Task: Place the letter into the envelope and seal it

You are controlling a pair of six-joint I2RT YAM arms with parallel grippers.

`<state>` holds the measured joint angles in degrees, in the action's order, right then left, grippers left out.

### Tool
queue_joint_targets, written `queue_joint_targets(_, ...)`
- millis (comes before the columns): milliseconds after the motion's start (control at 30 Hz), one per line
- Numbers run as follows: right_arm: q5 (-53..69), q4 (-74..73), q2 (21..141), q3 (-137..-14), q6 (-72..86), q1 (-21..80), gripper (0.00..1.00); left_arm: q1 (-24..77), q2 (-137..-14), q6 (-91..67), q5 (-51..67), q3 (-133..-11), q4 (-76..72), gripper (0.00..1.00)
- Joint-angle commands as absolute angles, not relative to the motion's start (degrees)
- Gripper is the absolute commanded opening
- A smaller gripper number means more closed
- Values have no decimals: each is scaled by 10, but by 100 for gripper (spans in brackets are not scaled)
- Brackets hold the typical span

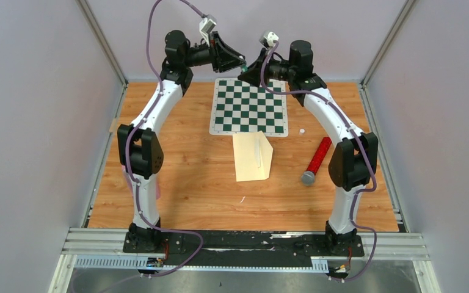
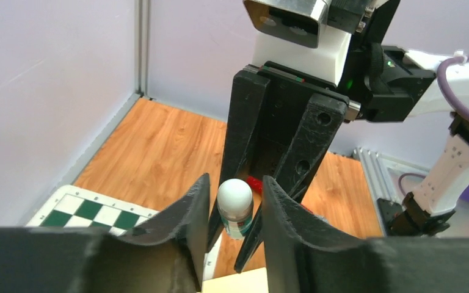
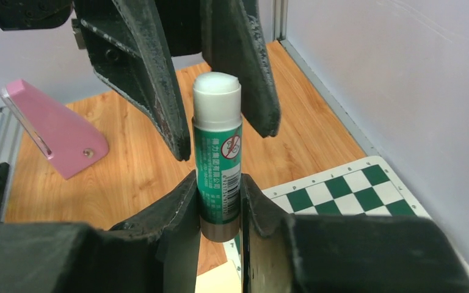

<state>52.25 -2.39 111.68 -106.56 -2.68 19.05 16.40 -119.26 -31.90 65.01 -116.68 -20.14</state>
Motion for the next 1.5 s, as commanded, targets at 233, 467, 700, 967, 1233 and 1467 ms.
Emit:
queue_joint_targets(233,508,94,1133,-1078,153,180,0,161,-1163,-338,621,-1158,-242,66)
queue_joint_targets(467,508,125,1130,-1064,170,180,0,159,-1174,-362,623,-1161,-259,57)
queue_joint_targets(700,523,145,1133,-1063,181,180,0,159,-1184,-374,626,-1170,-268,58)
queue_joint_targets(967,531,153,1141,-1069,180,189,0,160,-1197,-392,623,-1185,-284,51)
queue_joint_targets(1233,539,152,1146,-1076,179,191,0,160,-1202,-396,627,-1191,-285,47)
queue_joint_targets(1467,526,175,1146,-1076,189,191,0,160,-1208,-397,631,-1198,-281,45)
